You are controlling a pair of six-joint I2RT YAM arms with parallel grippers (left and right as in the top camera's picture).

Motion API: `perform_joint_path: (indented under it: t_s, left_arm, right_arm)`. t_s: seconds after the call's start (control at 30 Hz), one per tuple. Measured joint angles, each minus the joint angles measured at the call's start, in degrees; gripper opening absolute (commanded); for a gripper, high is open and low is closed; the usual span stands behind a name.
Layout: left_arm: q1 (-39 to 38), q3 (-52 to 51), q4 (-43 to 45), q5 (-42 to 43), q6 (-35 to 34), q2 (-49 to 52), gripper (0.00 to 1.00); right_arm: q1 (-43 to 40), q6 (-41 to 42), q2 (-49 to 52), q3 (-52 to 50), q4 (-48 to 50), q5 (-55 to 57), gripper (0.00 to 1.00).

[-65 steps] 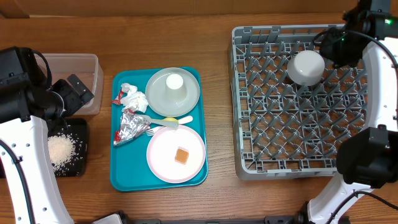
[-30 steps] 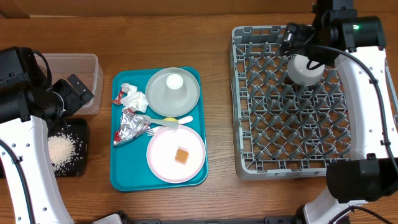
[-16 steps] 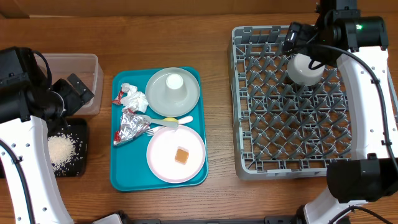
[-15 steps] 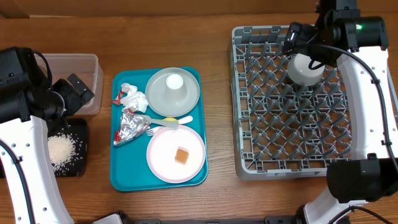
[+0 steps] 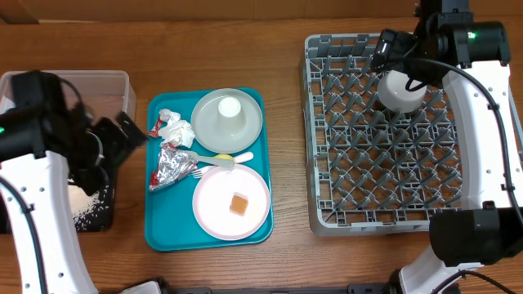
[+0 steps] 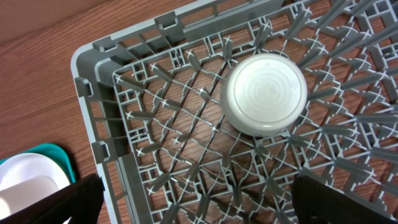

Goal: Sort waste into correct bins and load items into the dishwasher rack
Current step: 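Raise the right gripper above the rack and hold it there, then reach the left gripper to the white plate on the teal tray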

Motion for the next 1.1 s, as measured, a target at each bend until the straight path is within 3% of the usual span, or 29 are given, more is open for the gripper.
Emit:
perform_joint_path:
  t_s: [0.17, 0.47, 0.83, 1.1]
  left_arm:
    - [-8.2, -3.1, -1.3, -1.3, 0.9, 0.0, 1.0]
    - [-20.5, -17.9, 10.4, -6.7, -0.4, 0.0, 1.0]
    - [-21.1, -29.8, 18.9, -9.9, -0.6, 0.0, 1.0]
    - [-21.0, -39.8, 26.6, -8.8, -0.7, 0.0, 0.89]
  right_arm:
    - [0.0, 0.0, 0.0, 0.0, 0.0, 0.0, 1.0]
    - [0.0, 0.0, 0.0, 0.0, 0.0, 0.0, 1.0]
    - [0.0, 0.0, 0.0, 0.0, 0.0, 0.0, 1.0]
    - [0.0, 0.0, 0.0, 0.0, 0.0, 0.0, 1.0]
